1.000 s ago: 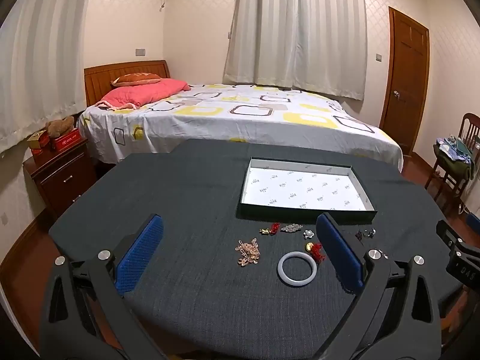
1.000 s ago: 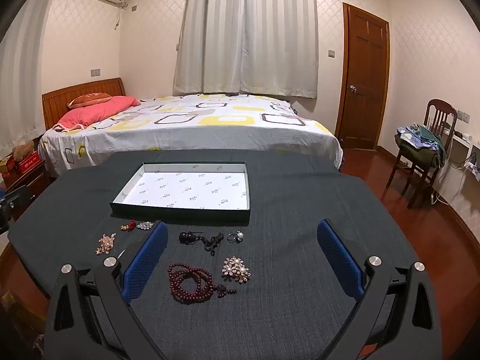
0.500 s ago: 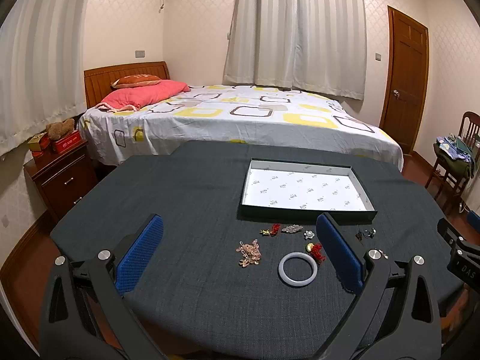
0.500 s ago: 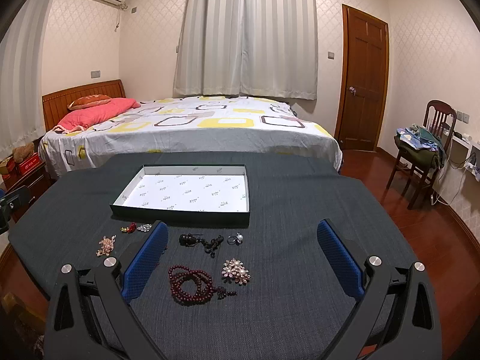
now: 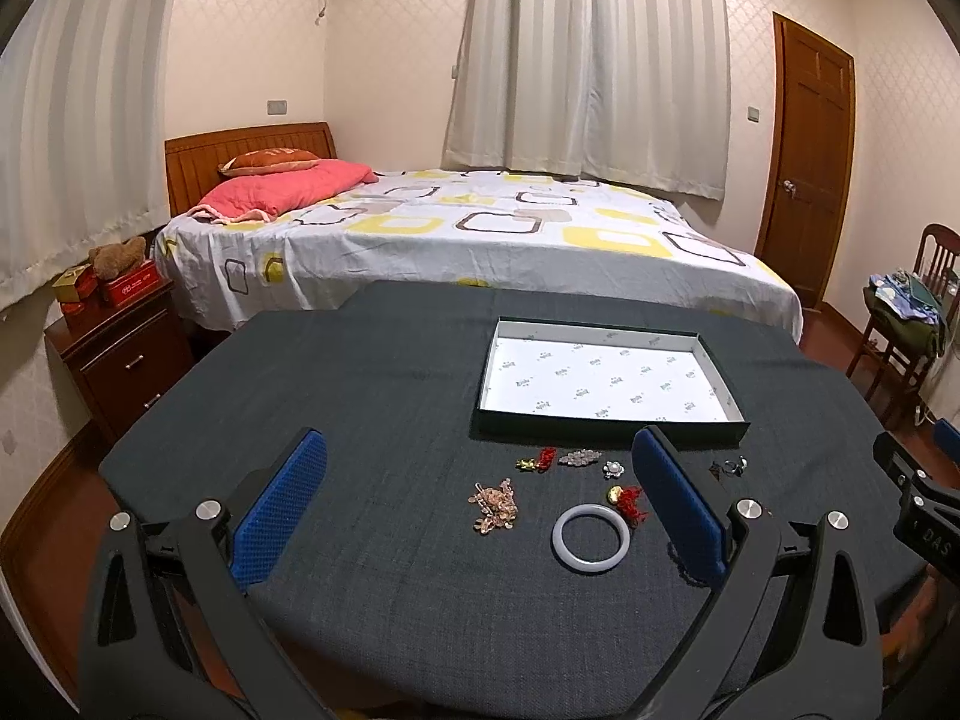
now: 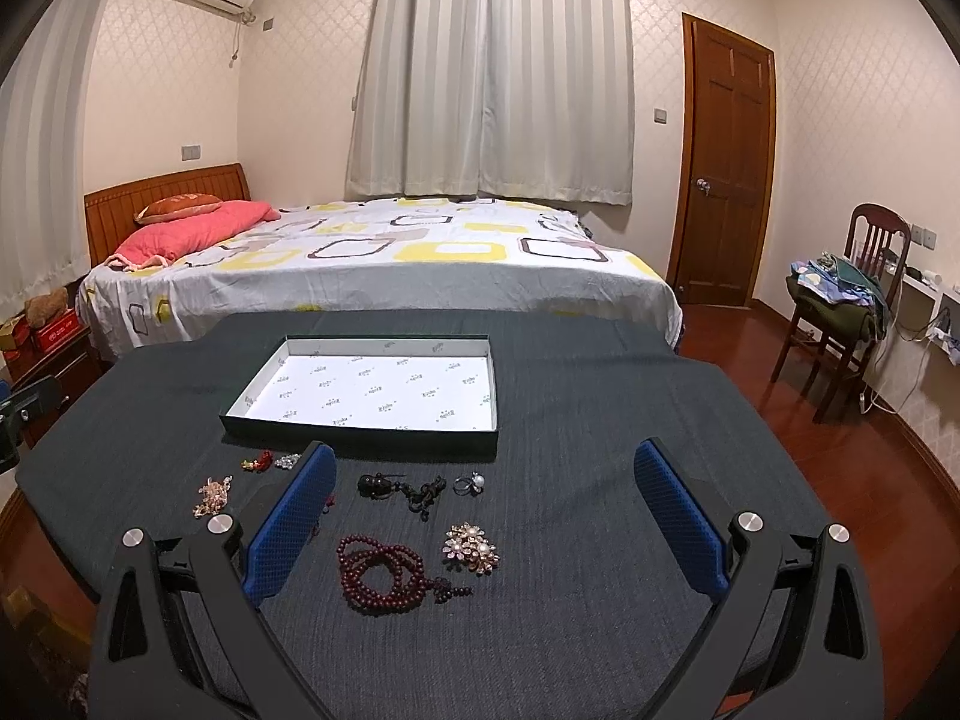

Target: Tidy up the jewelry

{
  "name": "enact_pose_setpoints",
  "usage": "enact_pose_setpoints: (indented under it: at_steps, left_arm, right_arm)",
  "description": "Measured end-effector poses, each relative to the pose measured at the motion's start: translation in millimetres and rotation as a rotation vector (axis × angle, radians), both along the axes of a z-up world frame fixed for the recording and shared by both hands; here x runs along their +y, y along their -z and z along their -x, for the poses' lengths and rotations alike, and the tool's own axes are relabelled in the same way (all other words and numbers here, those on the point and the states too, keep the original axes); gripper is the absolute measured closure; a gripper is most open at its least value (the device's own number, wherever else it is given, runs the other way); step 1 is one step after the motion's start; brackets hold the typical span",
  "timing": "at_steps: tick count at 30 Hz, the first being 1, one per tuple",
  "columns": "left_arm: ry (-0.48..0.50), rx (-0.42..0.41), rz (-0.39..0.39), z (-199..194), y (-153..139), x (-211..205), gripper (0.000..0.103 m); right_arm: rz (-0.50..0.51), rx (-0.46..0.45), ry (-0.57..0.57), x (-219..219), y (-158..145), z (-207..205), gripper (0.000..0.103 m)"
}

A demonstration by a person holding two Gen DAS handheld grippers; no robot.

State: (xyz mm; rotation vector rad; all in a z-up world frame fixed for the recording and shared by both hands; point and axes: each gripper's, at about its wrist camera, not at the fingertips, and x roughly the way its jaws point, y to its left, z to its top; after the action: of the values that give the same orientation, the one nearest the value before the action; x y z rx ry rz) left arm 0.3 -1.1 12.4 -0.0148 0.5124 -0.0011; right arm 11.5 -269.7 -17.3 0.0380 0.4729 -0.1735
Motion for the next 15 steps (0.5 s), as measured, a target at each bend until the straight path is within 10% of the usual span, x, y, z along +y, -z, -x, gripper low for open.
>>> enact_pose_setpoints:
  at_steps: [15]
  left_arm:
    - [-0.001, 0.005, 0.004, 0.8, 3.1, -0.4, 0.004]
  right_arm:
    - [0.002, -0.002, 0.0, 0.9, 1.7, -0.1, 0.006]
